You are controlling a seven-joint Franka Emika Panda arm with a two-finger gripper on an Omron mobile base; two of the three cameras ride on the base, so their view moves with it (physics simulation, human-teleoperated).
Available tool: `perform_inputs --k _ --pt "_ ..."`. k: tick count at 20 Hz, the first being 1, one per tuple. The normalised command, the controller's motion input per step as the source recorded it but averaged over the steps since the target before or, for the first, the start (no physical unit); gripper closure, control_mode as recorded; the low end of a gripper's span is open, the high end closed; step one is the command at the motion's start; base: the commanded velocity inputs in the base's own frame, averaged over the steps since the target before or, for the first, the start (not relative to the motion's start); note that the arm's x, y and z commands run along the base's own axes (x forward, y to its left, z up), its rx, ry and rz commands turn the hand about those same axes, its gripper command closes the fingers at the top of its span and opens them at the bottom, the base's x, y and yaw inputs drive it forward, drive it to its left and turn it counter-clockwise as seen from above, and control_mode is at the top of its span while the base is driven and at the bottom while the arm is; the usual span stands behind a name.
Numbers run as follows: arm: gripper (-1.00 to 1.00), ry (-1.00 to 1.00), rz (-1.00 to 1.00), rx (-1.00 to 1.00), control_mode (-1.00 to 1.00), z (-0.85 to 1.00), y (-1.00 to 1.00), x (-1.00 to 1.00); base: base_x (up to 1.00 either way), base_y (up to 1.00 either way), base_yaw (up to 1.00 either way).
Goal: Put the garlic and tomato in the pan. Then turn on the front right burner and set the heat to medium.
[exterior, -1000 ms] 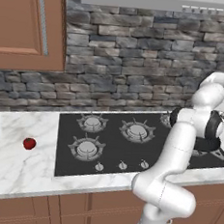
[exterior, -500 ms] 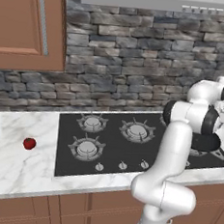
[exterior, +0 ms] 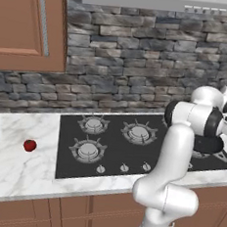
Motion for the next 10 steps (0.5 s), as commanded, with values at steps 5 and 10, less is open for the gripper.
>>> perform_inputs --k 5,10 --pt "1.0 -0.12 -0.01 0.0 -1.0 -0.25 0.0 0.0 0.0 0.0 0.0" --pt "1.0 -0.04 0.0 0.0 -1.0 -0.25 0.02 0.0 0.0 0.0 0.0"
